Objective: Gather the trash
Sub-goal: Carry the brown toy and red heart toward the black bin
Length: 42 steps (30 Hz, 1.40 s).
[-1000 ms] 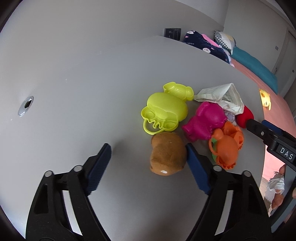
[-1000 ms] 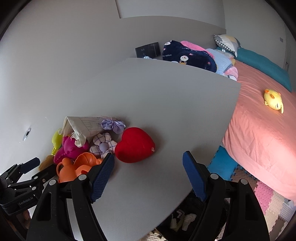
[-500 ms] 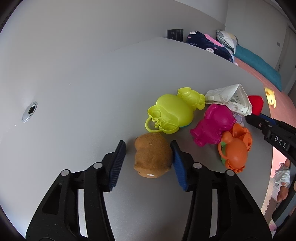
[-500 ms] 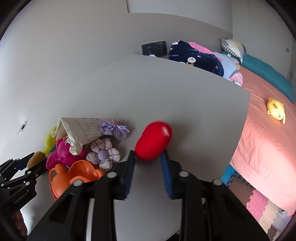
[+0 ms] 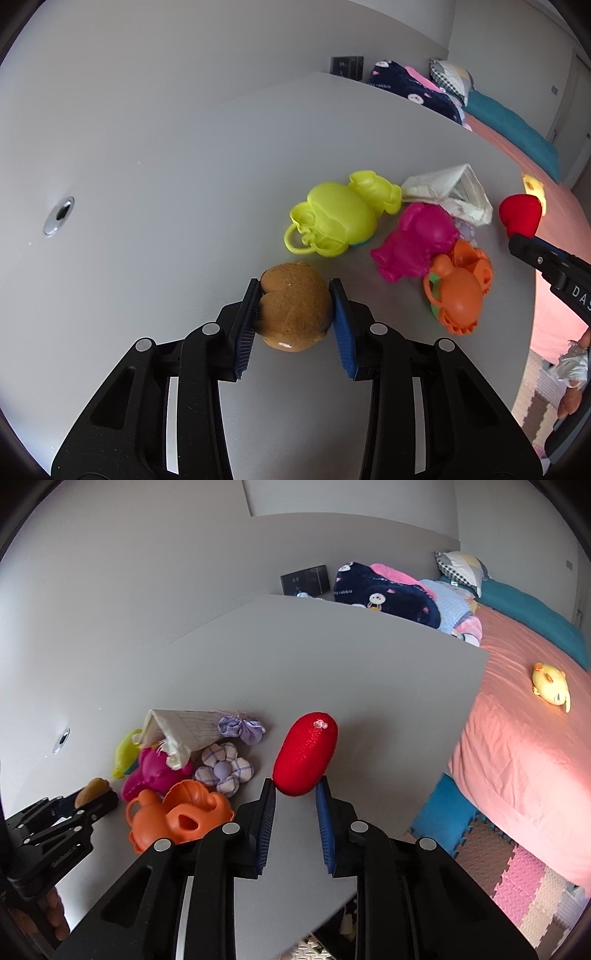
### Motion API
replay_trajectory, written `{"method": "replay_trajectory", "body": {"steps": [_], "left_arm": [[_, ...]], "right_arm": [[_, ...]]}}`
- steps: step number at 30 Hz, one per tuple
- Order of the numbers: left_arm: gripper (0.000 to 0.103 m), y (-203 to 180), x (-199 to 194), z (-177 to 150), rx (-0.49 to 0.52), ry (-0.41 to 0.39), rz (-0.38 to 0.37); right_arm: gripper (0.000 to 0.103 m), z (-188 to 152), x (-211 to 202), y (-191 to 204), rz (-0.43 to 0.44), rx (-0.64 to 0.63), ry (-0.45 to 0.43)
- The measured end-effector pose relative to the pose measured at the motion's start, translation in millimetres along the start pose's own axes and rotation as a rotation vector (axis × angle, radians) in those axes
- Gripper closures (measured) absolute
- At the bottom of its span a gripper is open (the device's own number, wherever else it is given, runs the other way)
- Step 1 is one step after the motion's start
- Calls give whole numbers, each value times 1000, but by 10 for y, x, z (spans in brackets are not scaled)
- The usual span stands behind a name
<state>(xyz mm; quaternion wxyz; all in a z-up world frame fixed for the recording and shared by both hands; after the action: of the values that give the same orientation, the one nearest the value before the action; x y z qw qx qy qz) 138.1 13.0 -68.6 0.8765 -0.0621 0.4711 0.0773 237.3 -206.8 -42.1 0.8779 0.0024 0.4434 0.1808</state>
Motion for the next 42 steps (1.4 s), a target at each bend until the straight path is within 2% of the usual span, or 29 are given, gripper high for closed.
{"method": "replay_trajectory", "body": {"steps": [2, 10, 21, 42], "left_arm": [[66, -23, 10, 22, 3, 2, -29], [66, -273, -263, 50, 69, -73, -27], [66, -818, -637, -41, 180, -131, -84], [66, -1897, -859, -372, 365, -125, -222]], "right_arm": [[79, -40, -87, -12, -6, 5, -7], [79, -244, -446, -110, -30, 33, -41], [79, -535, -975, -358, -74, 78, -104], [79, -960, -1563, -974, -151, 169, -146]]}}
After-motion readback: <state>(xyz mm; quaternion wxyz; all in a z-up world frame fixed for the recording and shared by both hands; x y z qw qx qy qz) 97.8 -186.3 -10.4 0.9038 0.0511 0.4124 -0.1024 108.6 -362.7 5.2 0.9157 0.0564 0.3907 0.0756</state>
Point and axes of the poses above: each gripper's, at about its wrist camera, not at the fingertips, and x roughly the way its jaws point, y to its left, z to its top, the point moved 4 cm from there along x, roughly the way its jaws point, and after that the axes turned 3 degrees about y, right-handed, at the moved point
